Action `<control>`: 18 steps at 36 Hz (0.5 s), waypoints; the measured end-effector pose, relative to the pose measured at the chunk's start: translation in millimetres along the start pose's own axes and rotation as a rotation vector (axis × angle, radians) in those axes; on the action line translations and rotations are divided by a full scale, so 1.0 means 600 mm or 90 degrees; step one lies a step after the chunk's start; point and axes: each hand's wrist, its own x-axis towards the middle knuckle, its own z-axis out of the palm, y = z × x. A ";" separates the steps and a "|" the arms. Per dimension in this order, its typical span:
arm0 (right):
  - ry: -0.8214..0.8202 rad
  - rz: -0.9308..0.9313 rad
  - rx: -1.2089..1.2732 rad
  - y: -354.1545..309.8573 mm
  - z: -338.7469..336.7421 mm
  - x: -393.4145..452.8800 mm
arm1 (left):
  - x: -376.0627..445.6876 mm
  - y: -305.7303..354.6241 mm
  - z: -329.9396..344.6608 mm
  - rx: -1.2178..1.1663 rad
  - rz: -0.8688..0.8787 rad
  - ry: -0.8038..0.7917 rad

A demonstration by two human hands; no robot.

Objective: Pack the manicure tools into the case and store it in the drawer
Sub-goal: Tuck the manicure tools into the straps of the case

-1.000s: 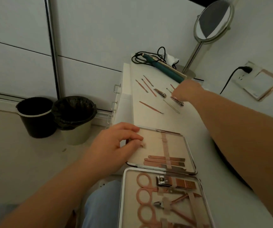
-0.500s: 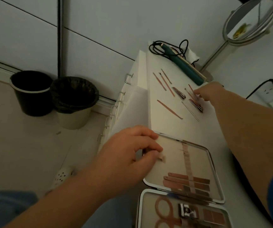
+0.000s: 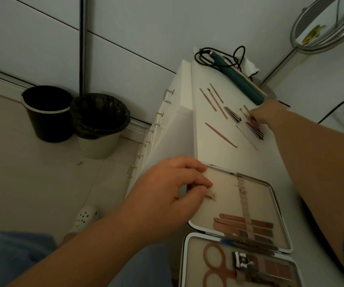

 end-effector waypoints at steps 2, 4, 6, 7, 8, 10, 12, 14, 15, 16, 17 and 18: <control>-0.006 0.000 0.012 -0.001 -0.010 -0.009 | 0.000 0.003 0.000 0.008 -0.002 0.000; -0.006 -0.013 0.019 -0.001 -0.021 -0.020 | -0.001 0.005 0.000 0.007 -0.008 0.001; 0.002 -0.020 0.051 -0.005 -0.029 -0.034 | -0.001 0.008 0.000 0.006 -0.013 -0.001; 0.007 -0.026 0.076 -0.008 -0.031 -0.039 | -0.001 0.010 0.000 0.011 -0.015 -0.004; 0.012 -0.035 0.093 -0.010 -0.033 -0.045 | 0.000 0.011 -0.001 0.018 -0.016 -0.008; 0.019 -0.064 0.120 -0.018 -0.036 -0.066 | 0.000 0.016 -0.003 0.024 -0.017 -0.016; 0.005 -0.093 0.184 -0.026 -0.038 -0.097 | 0.000 0.022 -0.005 0.036 -0.021 -0.027; -0.020 -0.135 0.251 -0.033 -0.038 -0.140 | 0.000 0.027 -0.007 0.045 -0.032 -0.035; -0.029 -0.155 0.282 -0.034 -0.038 -0.165 | 0.000 0.030 -0.008 0.046 -0.039 -0.039; -0.039 -0.168 0.306 -0.034 -0.039 -0.190 | 0.000 0.033 -0.009 0.043 -0.044 -0.042; -0.045 -0.178 0.325 -0.032 -0.040 -0.219 | 0.000 0.036 -0.010 0.034 -0.051 -0.044; -0.046 -0.192 0.342 -0.028 -0.043 -0.247 | 0.000 0.039 -0.012 0.025 -0.058 -0.045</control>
